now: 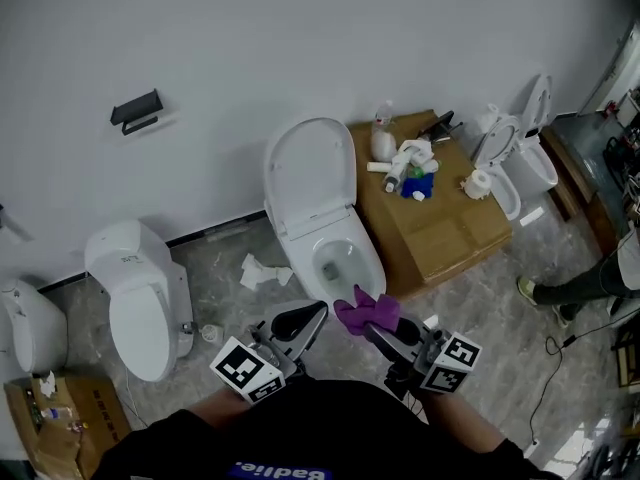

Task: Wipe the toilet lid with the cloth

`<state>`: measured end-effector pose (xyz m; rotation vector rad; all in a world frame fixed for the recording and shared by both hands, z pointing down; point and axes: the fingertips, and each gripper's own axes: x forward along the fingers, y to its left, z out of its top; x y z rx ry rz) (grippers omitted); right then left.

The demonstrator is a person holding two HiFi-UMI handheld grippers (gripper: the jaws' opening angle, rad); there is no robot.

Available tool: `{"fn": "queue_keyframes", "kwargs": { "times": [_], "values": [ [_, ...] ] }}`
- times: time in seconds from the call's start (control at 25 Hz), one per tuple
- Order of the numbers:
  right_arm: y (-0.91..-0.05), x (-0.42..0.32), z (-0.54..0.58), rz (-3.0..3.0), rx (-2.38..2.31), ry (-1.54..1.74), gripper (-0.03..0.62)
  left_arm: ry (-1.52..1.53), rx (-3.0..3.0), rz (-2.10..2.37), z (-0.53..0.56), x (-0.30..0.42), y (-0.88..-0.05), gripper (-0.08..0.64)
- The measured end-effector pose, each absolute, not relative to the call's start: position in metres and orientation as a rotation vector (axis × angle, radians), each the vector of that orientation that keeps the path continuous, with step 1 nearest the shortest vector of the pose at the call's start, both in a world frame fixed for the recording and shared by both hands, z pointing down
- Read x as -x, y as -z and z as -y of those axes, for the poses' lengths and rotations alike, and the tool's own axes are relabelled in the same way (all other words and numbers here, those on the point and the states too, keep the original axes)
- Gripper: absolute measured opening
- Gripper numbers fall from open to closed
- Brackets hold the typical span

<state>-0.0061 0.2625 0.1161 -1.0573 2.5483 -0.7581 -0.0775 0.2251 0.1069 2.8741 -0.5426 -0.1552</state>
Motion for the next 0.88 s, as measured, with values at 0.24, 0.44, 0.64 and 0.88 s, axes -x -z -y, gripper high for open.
{"fn": "queue_keyframes", "kwargs": {
  "times": [0.24, 0.44, 0.64, 0.88],
  "values": [
    [-0.116, 0.014, -0.21, -2.544, 1.118, 0.743, 0.098, 0.157, -2.859, 0.536, -0.156, 0.09, -0.112, 0.015],
    [-0.125, -0.011, -0.174, -2.522, 1.123, 0.762, 0.098, 0.136, -2.851, 0.575, -0.11, 0.071, -0.114, 0.015],
    [-0.137, -0.046, -0.122, -2.531, 1.045, 0.773, 0.098, 0.109, -2.857, 0.69, -0.062, 0.044, -0.112, 0.015],
    [-0.153, -0.082, -0.055, -2.578, 0.882, 0.813, 0.097, 0.005, -2.81, 0.863, -0.004, 0.008, -0.131, 0.015]
  ]
}}
